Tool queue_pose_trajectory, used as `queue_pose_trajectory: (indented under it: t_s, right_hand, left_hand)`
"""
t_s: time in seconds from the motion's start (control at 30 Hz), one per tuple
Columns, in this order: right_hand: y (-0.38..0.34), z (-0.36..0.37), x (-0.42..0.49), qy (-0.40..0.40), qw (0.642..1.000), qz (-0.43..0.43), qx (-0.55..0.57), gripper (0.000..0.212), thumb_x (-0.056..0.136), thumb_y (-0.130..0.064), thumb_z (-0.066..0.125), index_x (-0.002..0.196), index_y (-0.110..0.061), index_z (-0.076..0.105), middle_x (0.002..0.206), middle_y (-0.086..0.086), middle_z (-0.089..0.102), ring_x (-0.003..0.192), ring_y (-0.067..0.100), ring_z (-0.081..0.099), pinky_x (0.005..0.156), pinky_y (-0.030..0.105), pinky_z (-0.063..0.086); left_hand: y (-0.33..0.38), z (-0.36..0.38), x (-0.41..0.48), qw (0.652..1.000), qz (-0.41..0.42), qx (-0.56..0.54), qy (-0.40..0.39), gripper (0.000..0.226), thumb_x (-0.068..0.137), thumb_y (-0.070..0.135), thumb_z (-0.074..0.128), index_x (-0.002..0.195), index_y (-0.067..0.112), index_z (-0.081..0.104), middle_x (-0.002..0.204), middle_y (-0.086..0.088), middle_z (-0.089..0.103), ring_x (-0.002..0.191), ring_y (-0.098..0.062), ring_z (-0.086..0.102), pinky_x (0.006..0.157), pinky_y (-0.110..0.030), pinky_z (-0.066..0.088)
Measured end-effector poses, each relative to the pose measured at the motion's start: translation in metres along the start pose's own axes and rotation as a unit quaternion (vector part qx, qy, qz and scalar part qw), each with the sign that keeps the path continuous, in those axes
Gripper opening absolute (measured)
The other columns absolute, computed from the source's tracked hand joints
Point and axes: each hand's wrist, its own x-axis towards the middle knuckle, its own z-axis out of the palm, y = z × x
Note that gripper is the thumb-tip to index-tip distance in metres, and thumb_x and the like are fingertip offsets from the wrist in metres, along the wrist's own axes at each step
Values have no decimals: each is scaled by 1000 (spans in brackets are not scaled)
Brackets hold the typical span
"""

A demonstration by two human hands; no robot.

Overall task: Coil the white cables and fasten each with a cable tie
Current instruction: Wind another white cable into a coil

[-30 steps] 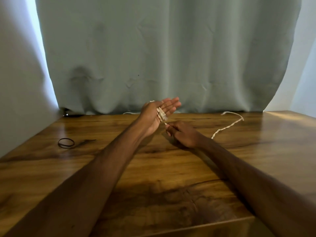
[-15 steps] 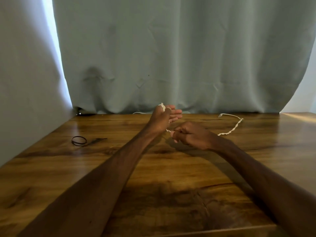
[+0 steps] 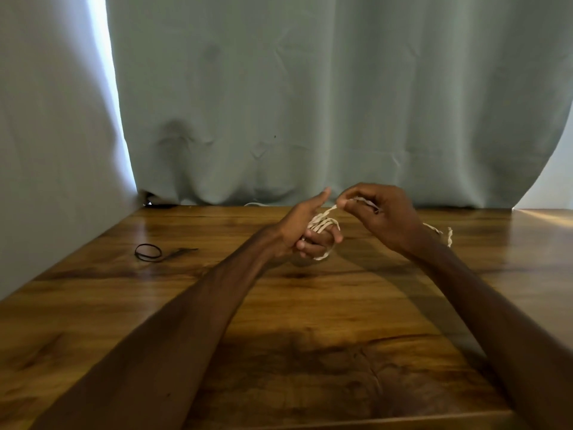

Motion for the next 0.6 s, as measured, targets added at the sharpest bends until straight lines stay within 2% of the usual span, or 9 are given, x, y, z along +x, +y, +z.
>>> queue_pose_trajectory:
  t_s: [0.07, 0.17, 0.27, 0.37, 0.47, 0.53, 0.6]
  right_hand:
    - [8, -5, 0, 7, 1000, 8, 6, 15, 98, -23, 68, 105, -14, 79, 97, -8, 78, 92, 6, 73, 81, 24, 55]
    - [18, -1, -2, -7, 1000, 24, -8, 23, 102, -27, 62, 114, -16, 78, 103, -11, 78, 94, 1, 72, 82, 25, 56]
    - [24, 5, -6, -34, 998, 46, 7, 24, 104, -20, 58, 117, -14, 77, 88, -17, 71, 71, -8, 64, 68, 11, 46]
    - [23, 14, -9, -92, 992, 91, 10, 23, 107, -17, 51, 108, -15, 74, 66, -7, 62, 50, 1, 54, 55, 22, 45]
    - [14, 30, -13, -173, 974, 143, 22, 24, 109, -15, 44, 111, -11, 67, 58, -1, 57, 44, 7, 50, 49, 25, 42]
    - [4, 42, -16, -206, 968, 141, 29, 23, 109, -16, 42, 115, -7, 63, 59, 0, 56, 44, 6, 49, 49, 23, 41]
    - [-7, 52, -18, -230, 966, 113, 34, 21, 109, -17, 43, 116, -5, 60, 60, -5, 56, 46, 2, 50, 50, 20, 41]
  left_hand:
    - [7, 4, -5, 998, 2, -32, -57, 77, 101, 68, 22, 80, 3, 57, 39, 11, 26, 29, -4, 24, 37, -16, 24]
    - [16, 14, -8, 995, 30, -58, -80, 51, 106, 48, 32, 80, 10, 54, 41, 12, 29, 31, -2, 26, 35, -18, 25]
    - [16, 21, -5, 994, 82, -59, -32, 32, 108, 22, 36, 90, 10, 59, 45, 13, 29, 33, -1, 27, 36, -18, 28]
    - [14, 18, 0, 982, 119, -139, 34, 30, 106, 10, 37, 109, 3, 65, 51, 11, 36, 39, -4, 35, 44, -19, 32]
    - [15, 10, 4, 956, 156, -231, 89, 36, 103, 6, 35, 127, -7, 58, 61, 8, 54, 47, -4, 51, 47, -17, 42]
    - [16, 6, 4, 929, 185, -295, 123, 35, 102, 3, 36, 123, -14, 59, 80, -4, 74, 61, -11, 69, 54, -17, 55]
    - [14, 0, 5, 904, 203, -347, 145, 32, 101, -1, 34, 108, -17, 60, 108, -20, 76, 85, -25, 77, 75, -24, 62]
